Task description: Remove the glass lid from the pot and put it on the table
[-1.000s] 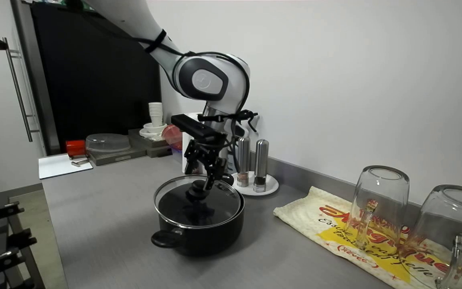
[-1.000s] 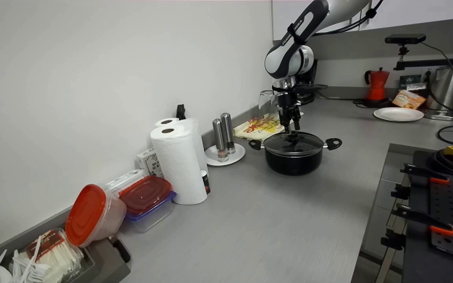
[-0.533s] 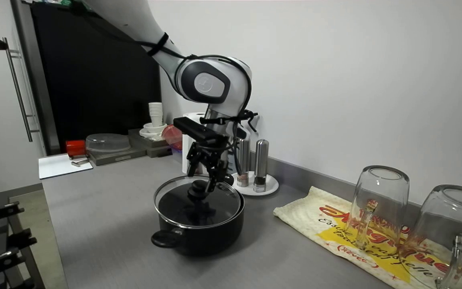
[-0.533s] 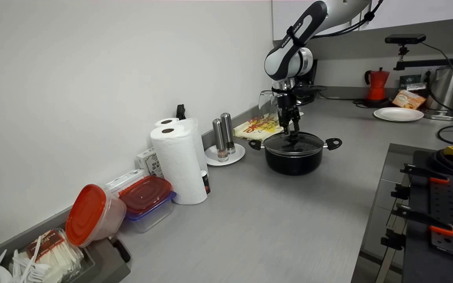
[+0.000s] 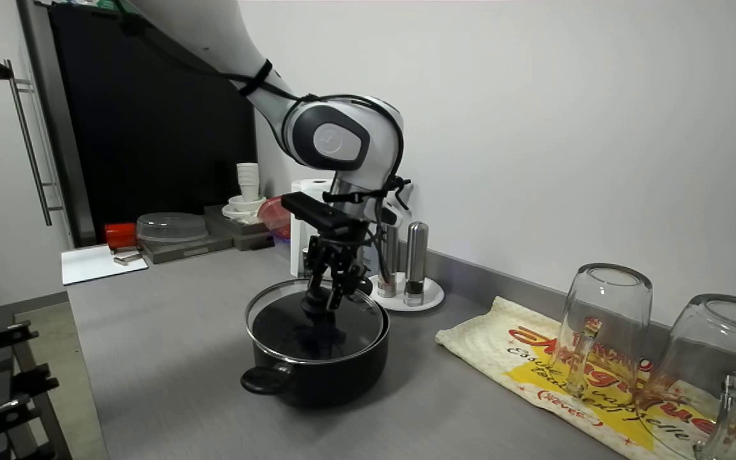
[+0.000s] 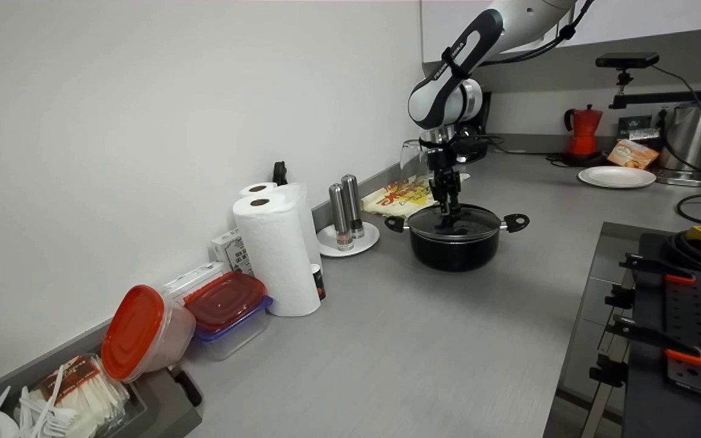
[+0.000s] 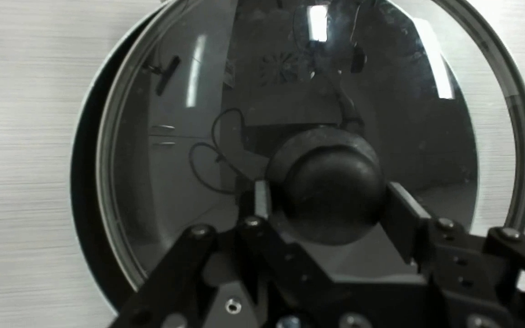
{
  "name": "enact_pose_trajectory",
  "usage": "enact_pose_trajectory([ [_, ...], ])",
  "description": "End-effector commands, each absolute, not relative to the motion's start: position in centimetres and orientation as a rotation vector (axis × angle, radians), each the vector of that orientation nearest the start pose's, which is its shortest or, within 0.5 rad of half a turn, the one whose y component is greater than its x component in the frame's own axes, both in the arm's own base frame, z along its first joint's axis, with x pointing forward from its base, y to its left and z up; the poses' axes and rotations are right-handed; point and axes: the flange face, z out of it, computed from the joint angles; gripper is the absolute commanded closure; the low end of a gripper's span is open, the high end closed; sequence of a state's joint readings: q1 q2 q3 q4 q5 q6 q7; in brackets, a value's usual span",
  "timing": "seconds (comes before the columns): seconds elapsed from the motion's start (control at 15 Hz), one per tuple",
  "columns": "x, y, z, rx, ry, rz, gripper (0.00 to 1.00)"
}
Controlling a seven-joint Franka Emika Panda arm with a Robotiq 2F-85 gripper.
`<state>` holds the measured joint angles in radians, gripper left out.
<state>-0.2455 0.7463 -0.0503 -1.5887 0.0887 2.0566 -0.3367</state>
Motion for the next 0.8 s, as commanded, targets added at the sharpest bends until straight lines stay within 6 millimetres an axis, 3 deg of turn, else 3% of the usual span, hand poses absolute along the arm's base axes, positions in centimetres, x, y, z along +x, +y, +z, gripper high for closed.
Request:
enact_pose_trajectory([
  [0.0,64.5,-18.8,17.9,-3.014,0.010,0.366,0.71],
  [0.07,64.5,-18.7,18.0,-3.015,0.009,0.366,0.76],
  [0.33,64.1,-18.9,18.7,-3.026,0.002,0.375,0.76],
  [0.47,63.8,-18.9,19.9,-3.029,-0.001,0.364,0.76],
  [0.73,63.1,-18.5,24.1,-3.063,-0.037,0.314,0.76],
])
